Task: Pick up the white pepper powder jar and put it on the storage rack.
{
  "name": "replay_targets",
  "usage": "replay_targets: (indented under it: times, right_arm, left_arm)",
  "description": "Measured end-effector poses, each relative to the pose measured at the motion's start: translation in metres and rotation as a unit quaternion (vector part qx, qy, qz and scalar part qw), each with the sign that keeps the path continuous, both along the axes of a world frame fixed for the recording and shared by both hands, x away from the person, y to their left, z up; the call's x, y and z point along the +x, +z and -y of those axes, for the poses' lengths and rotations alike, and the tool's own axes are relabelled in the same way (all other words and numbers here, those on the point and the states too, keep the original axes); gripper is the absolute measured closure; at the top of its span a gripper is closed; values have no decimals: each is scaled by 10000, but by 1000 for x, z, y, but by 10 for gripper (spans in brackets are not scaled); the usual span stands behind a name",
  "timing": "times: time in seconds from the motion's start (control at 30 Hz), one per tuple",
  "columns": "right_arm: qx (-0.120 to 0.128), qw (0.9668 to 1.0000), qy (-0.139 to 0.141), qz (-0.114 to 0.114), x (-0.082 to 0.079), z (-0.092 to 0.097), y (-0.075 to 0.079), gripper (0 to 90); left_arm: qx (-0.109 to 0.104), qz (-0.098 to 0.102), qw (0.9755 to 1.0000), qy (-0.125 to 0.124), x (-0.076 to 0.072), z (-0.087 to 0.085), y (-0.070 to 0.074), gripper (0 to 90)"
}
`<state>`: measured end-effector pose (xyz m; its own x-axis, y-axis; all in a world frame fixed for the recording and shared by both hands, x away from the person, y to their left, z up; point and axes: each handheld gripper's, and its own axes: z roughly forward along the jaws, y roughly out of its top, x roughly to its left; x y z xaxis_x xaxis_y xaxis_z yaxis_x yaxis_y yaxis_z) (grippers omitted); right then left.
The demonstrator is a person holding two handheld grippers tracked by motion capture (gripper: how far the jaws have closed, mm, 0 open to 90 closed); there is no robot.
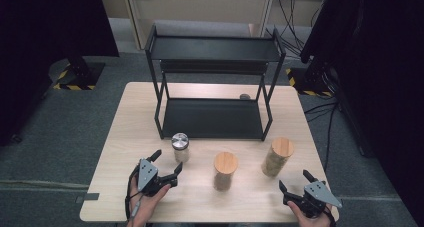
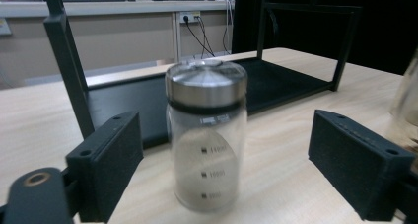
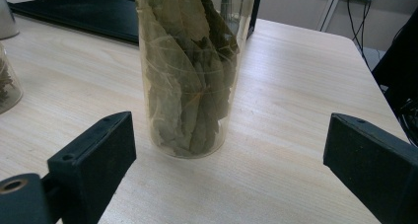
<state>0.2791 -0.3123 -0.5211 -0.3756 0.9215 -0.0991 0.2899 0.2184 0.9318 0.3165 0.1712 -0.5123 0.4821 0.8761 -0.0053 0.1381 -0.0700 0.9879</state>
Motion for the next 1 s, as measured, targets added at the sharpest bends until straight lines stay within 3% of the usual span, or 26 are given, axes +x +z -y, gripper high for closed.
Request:
replay_targets:
  times: [0.1, 0.33, 0.47, 0.73, 1.0]
  right_arm:
    - [-4, 10000, 7, 2, 0, 0, 0, 59]
    - [22, 10000, -4, 3, 0, 0, 0, 60]
    - [22, 10000, 3, -4, 0, 0, 0, 60]
    - [31, 10000, 6, -35, 0, 0, 0, 61]
    - [58, 10000, 10, -45, 0, 0, 0, 62]
  left_arm:
    - [44, 77, 10000, -6, 15, 5, 3, 164]
    - [112, 73, 9999, 23, 34, 13, 5, 199]
    - [107, 79, 9999, 61, 39, 14, 5, 216]
    - [39, -105, 9999, -10, 52, 14, 0, 260]
    - [33, -63, 9999, -71, 57, 18, 0, 309]
